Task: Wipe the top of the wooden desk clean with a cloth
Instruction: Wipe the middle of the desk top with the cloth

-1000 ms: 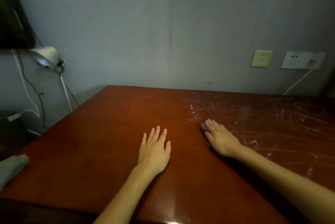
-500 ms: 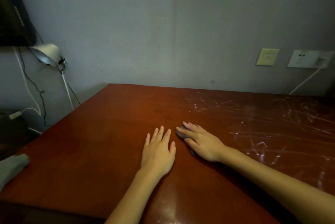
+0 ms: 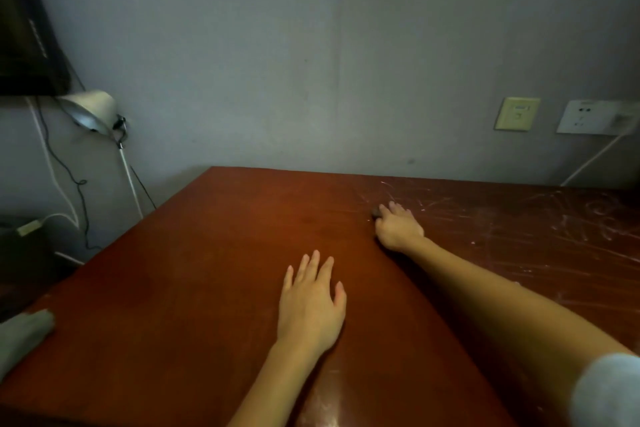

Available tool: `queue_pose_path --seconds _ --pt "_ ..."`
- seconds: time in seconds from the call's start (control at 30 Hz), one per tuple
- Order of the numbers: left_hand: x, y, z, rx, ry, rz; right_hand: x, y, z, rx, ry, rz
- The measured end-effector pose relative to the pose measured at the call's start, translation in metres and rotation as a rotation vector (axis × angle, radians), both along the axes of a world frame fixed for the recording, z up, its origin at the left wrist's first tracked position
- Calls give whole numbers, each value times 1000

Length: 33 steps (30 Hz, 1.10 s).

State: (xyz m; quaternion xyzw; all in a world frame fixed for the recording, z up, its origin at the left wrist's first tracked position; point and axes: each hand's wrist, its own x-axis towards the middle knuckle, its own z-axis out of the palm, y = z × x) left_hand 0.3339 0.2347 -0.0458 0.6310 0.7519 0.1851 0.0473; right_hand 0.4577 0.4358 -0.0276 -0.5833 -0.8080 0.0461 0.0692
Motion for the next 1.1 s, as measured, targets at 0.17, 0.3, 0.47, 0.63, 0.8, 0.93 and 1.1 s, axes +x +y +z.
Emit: queue_pose_path --seconds 0.17,0.3,0.47,0.63,0.8,0.93,1.1 --pt "0 0 2 3 -14 5 -44 -11 2 -18 27 232" --pt "-1 -1 1 3 0 3 -27 -53 -2 -15 36 488" --pt "-1 -1 0 -10 10 3 47 -83 -6 16 31 508" --pt "0 -2 0 -3 -1 1 85 -31 -7 17 62 215" --pt "-1 -1 -1 18 -10 7 38 23 -8 20 41 21" --pt "0 2 -1 51 -22 25 -15 33 -1 44 33 10" --pt "0 1 2 58 -19 30 -57 17 1 -1 44 271"
